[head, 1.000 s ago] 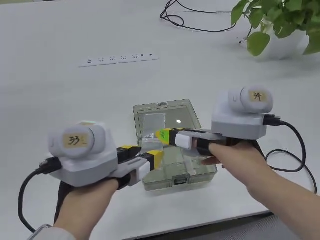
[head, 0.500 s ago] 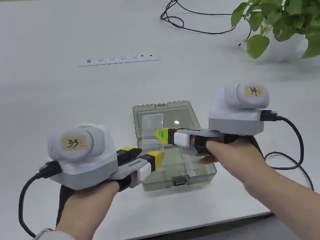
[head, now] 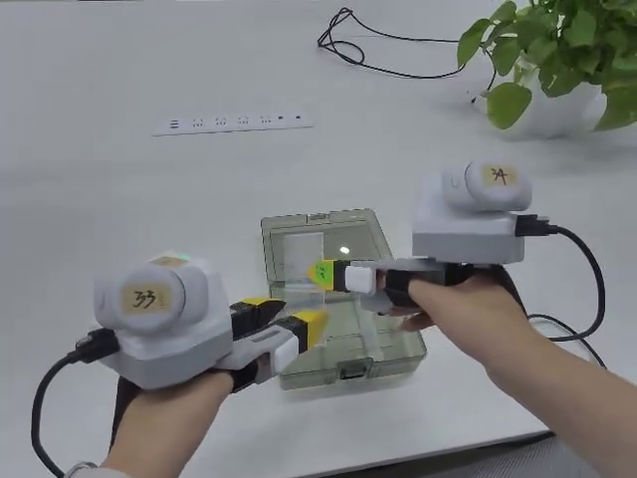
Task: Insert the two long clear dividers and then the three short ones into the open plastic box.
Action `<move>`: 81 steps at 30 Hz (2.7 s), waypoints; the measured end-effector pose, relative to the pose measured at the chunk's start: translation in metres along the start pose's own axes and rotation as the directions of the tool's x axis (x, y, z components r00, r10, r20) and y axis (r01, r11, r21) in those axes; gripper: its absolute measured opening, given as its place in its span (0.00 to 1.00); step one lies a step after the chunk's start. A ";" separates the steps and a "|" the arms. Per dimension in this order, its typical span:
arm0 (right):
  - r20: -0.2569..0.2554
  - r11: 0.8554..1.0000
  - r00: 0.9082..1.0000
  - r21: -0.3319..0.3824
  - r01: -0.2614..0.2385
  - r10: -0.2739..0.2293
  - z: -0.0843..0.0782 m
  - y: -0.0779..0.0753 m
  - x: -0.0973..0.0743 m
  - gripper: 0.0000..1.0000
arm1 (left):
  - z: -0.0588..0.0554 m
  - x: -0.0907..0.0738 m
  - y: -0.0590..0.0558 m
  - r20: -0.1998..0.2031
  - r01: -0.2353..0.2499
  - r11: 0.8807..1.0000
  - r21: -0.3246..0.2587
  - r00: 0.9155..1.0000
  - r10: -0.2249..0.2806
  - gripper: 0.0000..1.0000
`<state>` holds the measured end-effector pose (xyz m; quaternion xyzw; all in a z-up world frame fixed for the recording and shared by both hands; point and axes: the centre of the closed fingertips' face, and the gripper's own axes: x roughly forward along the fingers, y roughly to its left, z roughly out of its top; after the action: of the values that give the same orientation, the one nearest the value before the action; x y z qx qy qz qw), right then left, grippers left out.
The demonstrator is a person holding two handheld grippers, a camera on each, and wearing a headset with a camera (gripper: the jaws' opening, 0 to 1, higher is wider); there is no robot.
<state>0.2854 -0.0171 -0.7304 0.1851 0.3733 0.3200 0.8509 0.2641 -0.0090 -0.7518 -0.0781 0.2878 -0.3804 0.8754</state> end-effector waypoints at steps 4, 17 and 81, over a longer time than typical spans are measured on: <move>-0.011 1.000 1.000 0.011 0.022 -0.022 0.005 -0.005 -0.003 0.02 | -0.003 -0.002 0.000 -0.016 0.032 0.999 0.041 0.999 -0.032 0.51; -0.064 0.997 0.995 0.021 0.077 -0.075 0.017 -0.017 -0.007 0.02 | -0.017 -0.008 0.006 -0.073 0.138 0.973 0.188 0.989 -0.126 0.94; -0.585 0.905 0.778 0.164 0.393 -0.232 -0.032 -0.057 0.018 0.02 | -0.042 -0.026 0.014 -0.054 0.156 0.968 0.196 0.987 -0.148 0.94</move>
<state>0.2938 -0.0440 -0.7921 0.1368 0.6692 0.1569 0.7133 0.2350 0.0229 -0.7802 -0.0043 0.2585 -0.4748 0.8413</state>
